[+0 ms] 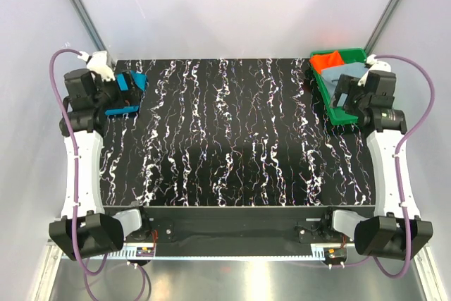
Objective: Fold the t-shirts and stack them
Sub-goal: Grab the tshirt from the pile
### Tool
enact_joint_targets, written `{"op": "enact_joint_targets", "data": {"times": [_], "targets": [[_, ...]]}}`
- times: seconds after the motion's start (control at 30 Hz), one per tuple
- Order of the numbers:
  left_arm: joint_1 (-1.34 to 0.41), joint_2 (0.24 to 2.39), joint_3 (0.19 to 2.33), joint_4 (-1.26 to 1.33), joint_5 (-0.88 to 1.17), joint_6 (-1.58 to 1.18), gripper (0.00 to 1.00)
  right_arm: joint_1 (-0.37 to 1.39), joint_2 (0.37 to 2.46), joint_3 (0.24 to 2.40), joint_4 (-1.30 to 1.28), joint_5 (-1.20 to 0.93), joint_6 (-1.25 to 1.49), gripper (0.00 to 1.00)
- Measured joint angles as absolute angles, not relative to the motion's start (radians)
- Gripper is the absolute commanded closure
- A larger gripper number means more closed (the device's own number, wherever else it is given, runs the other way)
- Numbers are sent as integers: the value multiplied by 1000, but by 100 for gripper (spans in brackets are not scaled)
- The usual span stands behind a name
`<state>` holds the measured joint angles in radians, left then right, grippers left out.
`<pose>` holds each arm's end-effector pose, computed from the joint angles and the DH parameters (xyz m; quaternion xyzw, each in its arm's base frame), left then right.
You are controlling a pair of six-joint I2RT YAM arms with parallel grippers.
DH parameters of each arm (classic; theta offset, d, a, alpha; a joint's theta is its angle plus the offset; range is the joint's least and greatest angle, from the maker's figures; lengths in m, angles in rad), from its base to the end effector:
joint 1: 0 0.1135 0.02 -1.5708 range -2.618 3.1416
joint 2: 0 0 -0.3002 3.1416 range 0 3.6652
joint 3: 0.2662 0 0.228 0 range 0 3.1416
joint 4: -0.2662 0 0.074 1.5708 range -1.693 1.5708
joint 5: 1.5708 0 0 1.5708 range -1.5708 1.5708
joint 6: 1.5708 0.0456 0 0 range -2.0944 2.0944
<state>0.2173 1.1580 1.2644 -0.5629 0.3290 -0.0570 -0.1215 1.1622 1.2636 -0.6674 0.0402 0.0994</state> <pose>0.2152 0.0324 0.4198 -0.0287 0.8413 -0.0968 0.5311 0.2126 -0.0278 0.4068 0.1062 0.8698 -0.0229 0.4812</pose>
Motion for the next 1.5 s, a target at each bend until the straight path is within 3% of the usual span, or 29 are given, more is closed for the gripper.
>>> {"op": "enact_joint_targets", "data": {"times": [0.2, 0.33, 0.67, 0.87, 1.13, 1.5], "targets": [[217, 1147, 1184, -611, 347, 14, 1, -121, 1102, 1072, -554, -54, 30, 0], [217, 1146, 1149, -661, 361, -17, 1, -120, 1122, 1074, -541, -126, 14, 0], [234, 1098, 1156, -650, 399, -255, 1, -127, 1432, 1468, -607, 18, -20, 0], [116, 1189, 1162, -637, 382, -181, 1, -178, 1639, 1678, -621, 81, -45, 0], [104, 1331, 1166, -651, 348, -144, 1, -187, 1946, 1834, -611, 130, -101, 0], [97, 1372, 1185, -614, 342, -34, 1, -187, 2387, 2337, -667, 44, -89, 2]]}}
